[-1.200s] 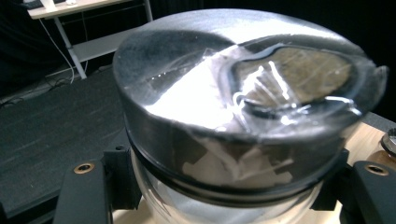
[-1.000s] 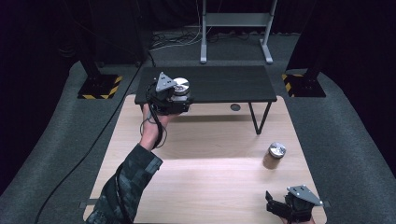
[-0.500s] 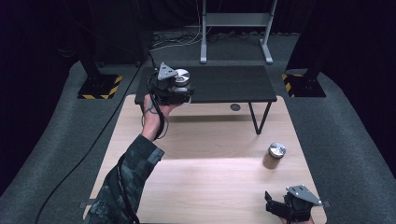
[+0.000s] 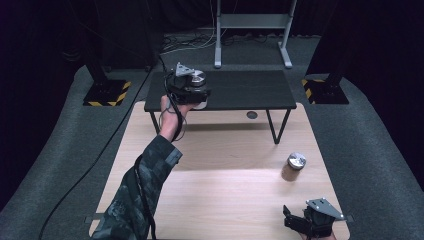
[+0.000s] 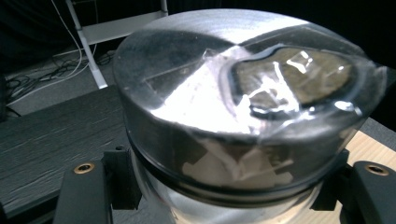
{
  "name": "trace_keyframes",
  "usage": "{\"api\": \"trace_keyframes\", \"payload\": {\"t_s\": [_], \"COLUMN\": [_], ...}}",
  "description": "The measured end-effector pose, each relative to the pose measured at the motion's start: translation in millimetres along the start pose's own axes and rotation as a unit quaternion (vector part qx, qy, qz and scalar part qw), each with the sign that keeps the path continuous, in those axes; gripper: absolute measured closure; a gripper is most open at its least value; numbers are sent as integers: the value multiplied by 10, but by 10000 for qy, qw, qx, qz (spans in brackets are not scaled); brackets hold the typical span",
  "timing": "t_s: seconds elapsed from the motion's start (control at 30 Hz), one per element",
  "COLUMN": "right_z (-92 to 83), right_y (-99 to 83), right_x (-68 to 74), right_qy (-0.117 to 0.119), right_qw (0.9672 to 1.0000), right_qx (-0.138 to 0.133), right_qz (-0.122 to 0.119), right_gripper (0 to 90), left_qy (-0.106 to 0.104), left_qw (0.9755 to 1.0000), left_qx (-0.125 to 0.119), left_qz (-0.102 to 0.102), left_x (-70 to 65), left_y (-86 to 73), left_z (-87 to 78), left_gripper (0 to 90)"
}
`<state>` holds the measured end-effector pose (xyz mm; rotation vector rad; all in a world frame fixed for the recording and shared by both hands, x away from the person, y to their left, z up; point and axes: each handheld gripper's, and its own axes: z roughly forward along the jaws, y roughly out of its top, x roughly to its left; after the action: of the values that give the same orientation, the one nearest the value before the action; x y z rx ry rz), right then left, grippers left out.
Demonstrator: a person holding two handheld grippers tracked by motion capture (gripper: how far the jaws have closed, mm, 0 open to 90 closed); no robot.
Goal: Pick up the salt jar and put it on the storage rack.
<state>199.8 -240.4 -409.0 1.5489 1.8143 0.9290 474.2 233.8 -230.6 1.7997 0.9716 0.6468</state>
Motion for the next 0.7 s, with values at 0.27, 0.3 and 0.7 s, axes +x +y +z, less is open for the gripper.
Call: {"api": "trace_keyframes", "payload": {"t_s": [0.27, 0.3, 0.7], "right_z": [-1, 0, -13], "right_y": [-2, -2, -4], "right_x": [-9, -11, -34], "right_qy": [-3, 0, -14], "right_qw": [10000, 10000, 10000], "right_qx": [6, 8, 12], "right_qz": [11, 15, 11], "right_gripper": [0, 0, 0], "left_qy": [-52, -61, -7], "left_qw": [10000, 9999, 10000], "left_qx": [56, 52, -48], "left_qz": [-60, -100, -29], "left_x": [-4, -2, -39], "left_y": [-4, -9, -40], "left_z": [146, 166, 340], "left_gripper": [308, 308, 308]}}
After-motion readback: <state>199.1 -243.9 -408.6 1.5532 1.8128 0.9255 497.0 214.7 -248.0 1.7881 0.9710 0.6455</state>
